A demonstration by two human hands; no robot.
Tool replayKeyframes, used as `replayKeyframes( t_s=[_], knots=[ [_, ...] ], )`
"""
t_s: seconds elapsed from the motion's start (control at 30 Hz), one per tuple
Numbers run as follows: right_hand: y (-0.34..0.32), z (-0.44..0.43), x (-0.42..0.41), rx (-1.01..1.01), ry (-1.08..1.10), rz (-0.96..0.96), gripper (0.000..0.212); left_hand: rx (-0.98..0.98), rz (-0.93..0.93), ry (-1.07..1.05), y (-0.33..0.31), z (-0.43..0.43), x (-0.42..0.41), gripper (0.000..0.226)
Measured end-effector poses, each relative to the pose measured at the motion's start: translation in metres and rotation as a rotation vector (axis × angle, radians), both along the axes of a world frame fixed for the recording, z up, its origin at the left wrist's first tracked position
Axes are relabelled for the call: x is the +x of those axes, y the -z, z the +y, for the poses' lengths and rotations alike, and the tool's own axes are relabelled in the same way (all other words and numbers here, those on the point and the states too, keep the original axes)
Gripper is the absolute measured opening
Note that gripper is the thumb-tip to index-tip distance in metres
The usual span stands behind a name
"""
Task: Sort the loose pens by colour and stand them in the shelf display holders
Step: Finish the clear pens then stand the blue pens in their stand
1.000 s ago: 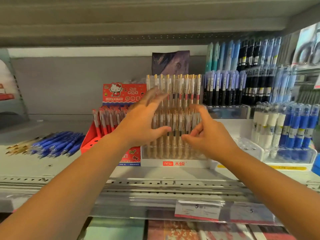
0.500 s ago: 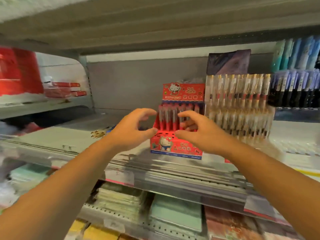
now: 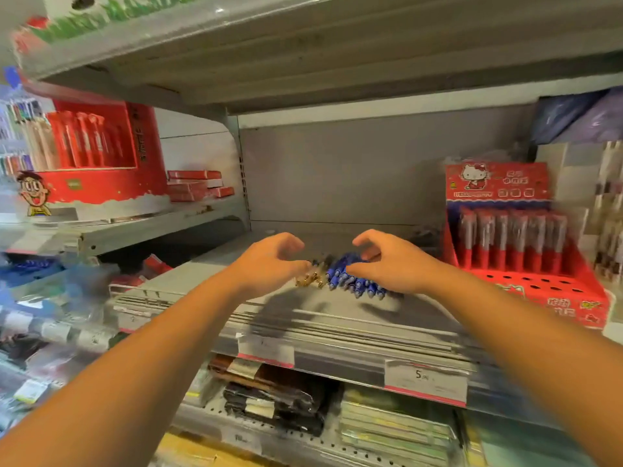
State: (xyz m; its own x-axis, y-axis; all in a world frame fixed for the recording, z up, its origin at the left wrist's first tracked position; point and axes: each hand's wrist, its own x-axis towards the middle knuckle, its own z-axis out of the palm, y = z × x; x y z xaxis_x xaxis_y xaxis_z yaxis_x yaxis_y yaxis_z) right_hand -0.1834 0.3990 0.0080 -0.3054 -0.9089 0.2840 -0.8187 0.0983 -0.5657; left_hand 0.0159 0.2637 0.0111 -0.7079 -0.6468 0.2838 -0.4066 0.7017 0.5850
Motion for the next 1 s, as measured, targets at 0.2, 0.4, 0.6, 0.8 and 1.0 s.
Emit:
replayKeyframes(
  t_s=[0.2, 0.4, 0.6, 0.8, 1.0],
  knots=[
    [-0.011, -0.061, -0.003, 0.191, 0.053, 0.087, 0.06, 0.05, -0.092, 0.01, 0.006, -0.061, -0.013, 0.05],
    [-0.013, -0.114, -0.023, 0.497, 0.039, 0.279, 0.053, 0.051, -0.37, 0.026, 0.01, -0.109, -0.065, 0.058],
    [-0.006, -0.141, -0.031, 0.68, 0.016, 0.324, 0.037, 0.198, -0.687, 0.089, -0.002, -0.123, -0.105, 0.047],
    [-0.001, -0.14, -0.026, 0.677, 0.095, 0.275, 0.025, 0.158, -0.757, 0.274, -0.015, -0.108, -0.117, 0.045],
    [-0.004, -0.143, -0.014, 0.686, 0.232, 0.268, 0.0, 0.147, -0.662, 0.354, -0.001, -0.119, -0.118, 0.036]
  ],
)
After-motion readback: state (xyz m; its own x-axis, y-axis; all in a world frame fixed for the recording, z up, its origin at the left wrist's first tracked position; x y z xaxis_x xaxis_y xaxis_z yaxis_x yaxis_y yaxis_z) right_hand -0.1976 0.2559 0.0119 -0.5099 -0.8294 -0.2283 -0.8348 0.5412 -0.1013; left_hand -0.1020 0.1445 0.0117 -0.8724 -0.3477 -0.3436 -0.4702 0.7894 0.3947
